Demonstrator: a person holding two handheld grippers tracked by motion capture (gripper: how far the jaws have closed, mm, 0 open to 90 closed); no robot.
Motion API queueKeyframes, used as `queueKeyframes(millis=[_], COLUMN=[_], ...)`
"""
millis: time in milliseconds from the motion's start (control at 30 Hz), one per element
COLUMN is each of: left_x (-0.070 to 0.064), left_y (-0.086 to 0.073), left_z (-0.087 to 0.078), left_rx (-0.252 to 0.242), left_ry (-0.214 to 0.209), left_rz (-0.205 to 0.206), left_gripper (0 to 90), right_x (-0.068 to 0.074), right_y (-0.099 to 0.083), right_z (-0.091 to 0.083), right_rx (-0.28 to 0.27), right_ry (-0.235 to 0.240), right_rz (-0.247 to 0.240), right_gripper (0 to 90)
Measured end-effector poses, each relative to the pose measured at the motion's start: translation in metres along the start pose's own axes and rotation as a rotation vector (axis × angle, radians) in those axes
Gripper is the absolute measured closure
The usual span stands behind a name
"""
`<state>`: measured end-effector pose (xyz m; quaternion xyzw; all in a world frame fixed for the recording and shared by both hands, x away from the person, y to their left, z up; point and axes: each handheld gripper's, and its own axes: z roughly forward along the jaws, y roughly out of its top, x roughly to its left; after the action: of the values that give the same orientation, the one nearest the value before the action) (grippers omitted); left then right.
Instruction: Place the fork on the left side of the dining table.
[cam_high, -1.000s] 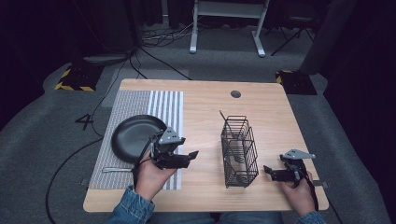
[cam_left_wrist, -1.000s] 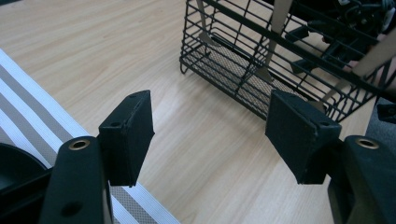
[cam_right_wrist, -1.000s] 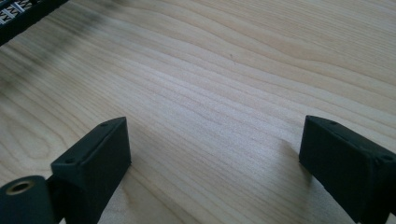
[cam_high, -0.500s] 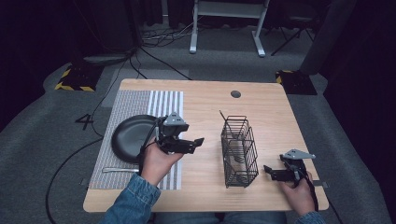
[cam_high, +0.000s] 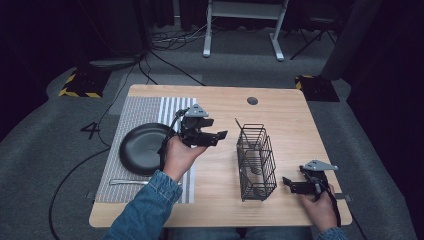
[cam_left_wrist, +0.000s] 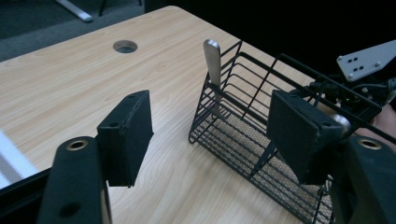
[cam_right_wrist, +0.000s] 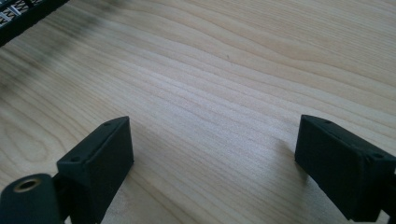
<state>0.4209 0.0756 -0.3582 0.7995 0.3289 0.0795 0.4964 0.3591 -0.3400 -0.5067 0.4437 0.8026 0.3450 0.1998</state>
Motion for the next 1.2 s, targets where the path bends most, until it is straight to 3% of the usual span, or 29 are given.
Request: queueKeyframes(millis=[267,500,700,900,1067,1200], left_x=[0.003,0.000,-0.002,-0.003,-0.010,-0.010], left_y=[0.004,0.004,0.005,0.009,0.014,0.014], left_z=[0.023,0.037,0.053,0.064,0.071,0.072], left_rx=[0.001,-0.034,-0.059,-0.028,-0.003,0.010], left_ry=[-0.006,0.043,0.035,0.018,0.037,0.045], left_rz=[-0.010,-0.012,-0.047,-0.071,-0.034,-0.035], left_gripper=[36.6,37.9,39.4,48.2,59.8,68.4], right_x=[0.000,0.000,0.001,0.001,0.001,0.001], right_y=[0.000,0.000,0.000,0.000,-0.001,-0.001], right_z=[0.000,0.000,0.000,-0.001,-0.001,-0.001], right_rx=[0.000,-0.001,-0.003,-0.004,-0.005,-0.004], right_ry=[-0.001,-0.001,-0.001,0.000,0.003,0.002], right_rz=[0.001,0.000,0.000,-0.002,-0.002,-0.005], right_gripper=[11.7,11.9,12.4,13.0,13.7,13.9])
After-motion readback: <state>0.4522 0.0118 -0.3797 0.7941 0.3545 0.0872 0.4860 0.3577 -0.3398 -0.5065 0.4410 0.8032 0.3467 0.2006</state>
